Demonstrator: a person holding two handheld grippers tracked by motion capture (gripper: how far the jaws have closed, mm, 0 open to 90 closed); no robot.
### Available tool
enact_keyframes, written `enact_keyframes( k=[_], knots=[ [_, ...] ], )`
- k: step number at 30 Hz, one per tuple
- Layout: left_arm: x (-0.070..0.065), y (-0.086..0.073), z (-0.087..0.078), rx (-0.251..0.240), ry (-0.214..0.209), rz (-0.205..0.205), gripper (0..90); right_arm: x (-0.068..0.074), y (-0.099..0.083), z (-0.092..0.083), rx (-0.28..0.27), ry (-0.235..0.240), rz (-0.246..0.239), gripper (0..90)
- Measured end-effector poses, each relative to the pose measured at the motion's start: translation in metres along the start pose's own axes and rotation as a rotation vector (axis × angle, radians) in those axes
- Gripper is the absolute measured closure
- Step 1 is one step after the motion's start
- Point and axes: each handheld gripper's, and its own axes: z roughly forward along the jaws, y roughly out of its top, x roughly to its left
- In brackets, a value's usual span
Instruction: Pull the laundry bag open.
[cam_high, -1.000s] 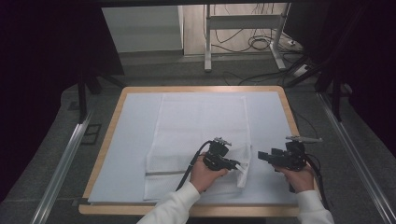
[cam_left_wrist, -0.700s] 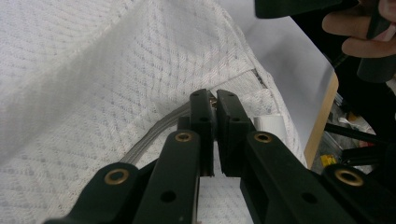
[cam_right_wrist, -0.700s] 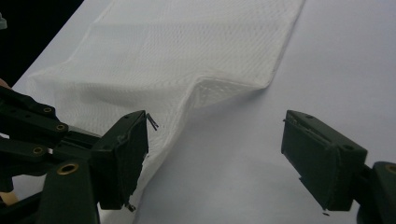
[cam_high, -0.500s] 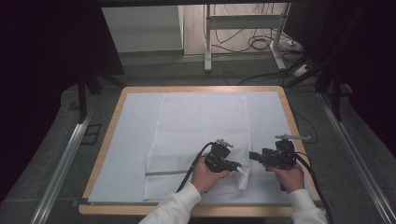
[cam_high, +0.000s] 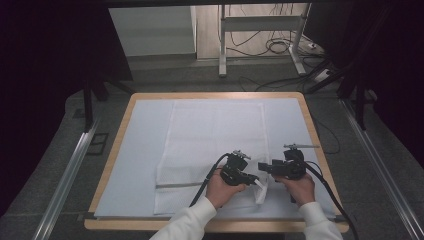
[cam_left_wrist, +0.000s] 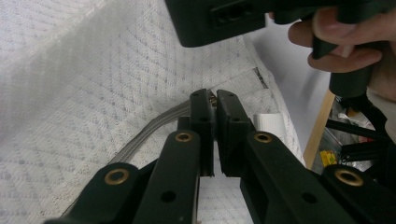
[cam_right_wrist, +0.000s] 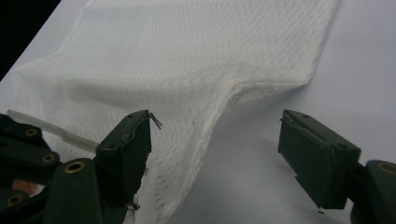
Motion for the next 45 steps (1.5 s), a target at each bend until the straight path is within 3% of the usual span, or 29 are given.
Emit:
enact_keyframes(
  k=[8,17,20,45],
  knots=[
    [0.0,-0.001,0.001,0.0,0.001,0.001,86.6,0.005,-0.002,0.009,0.039,0.009,-0.032,42.1],
    [0.001,-0.001,0.0,-0.002,0.001,-0.003,86.7,0.01,-0.004,0.015,0.087,0.038,-0.075,77.9],
    [0.001,-0.002,0.001,-0.002,0.0,-0.007,86.6,0.01,-0.004,0.014,0.085,0.052,-0.087,85.6],
    [0.011,-0.008,0.002,0.001,-0.015,-0.037,86.7,0.009,-0.007,0.009,0.098,0.068,-0.121,88.0]
  ],
)
